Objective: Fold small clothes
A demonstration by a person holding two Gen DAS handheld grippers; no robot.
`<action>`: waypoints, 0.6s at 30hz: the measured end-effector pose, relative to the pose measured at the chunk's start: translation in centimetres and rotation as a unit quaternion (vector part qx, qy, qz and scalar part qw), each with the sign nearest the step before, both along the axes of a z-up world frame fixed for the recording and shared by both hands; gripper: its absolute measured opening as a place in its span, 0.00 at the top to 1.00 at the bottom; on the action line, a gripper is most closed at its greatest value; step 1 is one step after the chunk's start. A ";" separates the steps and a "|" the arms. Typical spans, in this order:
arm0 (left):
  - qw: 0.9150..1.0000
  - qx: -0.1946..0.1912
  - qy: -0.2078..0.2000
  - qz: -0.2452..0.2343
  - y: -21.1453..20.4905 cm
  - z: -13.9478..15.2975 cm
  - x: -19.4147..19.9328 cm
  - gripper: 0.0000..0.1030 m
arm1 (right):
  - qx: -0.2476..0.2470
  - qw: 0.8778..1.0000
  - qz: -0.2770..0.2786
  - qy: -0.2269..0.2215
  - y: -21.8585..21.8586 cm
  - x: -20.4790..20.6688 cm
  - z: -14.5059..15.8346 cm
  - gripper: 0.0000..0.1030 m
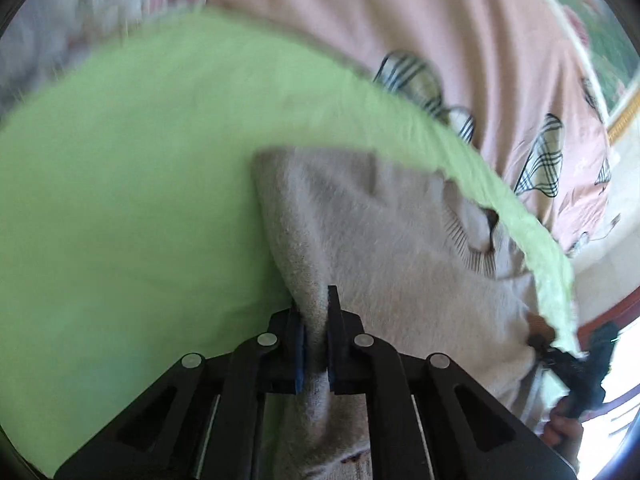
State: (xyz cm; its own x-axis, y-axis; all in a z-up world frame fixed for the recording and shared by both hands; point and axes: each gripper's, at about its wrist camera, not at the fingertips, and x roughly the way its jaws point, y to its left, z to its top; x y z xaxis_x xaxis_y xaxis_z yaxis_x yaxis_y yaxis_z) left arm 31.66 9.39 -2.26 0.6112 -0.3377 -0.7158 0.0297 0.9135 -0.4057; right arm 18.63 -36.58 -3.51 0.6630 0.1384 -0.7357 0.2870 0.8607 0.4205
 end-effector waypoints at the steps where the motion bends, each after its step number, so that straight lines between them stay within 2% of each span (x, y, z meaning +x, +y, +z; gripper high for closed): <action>1: 1.000 0.007 -0.012 0.003 -0.2 0.3 -0.5 0.94 | -0.020 1.000 0.007 -0.020 0.5 -0.2 0.9 0.86; 3: 0.999 0.038 -0.012 0.015 -0.7 0.0 -0.7 0.94 | -0.043 0.998 0.012 -0.033 1.0 -0.3 1.6 0.86; 7: 0.994 0.105 0.013 0.013 -2.0 -1.5 0.2 0.94 | -0.063 0.998 0.012 0.029 0.8 1.0 -0.9 0.86; 9: 0.991 0.133 0.012 0.012 -2.8 -1.1 0.3 0.93 | -0.056 0.998 0.010 0.037 0.3 0.9 -1.5 0.86; 12: 0.991 0.135 0.015 0.004 -3.2 -0.2 -0.8 0.92 | -0.048 0.998 -0.002 0.033 0.0 -0.3 -0.6 0.77; 16: 0.990 0.138 0.012 -0.006 -3.4 1.2 -4.9 0.90 | -0.043 0.999 0.004 0.010 0.5 -3.1 1.7 0.65; 18: 0.992 0.124 0.014 -0.011 -3.0 1.6 -7.5 0.90 | -0.043 0.999 0.006 0.002 0.8 -4.6 2.5 0.60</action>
State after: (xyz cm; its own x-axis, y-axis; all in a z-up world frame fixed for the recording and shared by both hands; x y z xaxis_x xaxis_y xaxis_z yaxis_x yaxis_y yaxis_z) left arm 24.15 6.43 -0.64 0.5839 -0.1627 -0.7954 0.0430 0.9845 -0.1698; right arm 14.04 -35.80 -1.04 0.6582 0.0833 -0.7482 0.2774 0.8971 0.3439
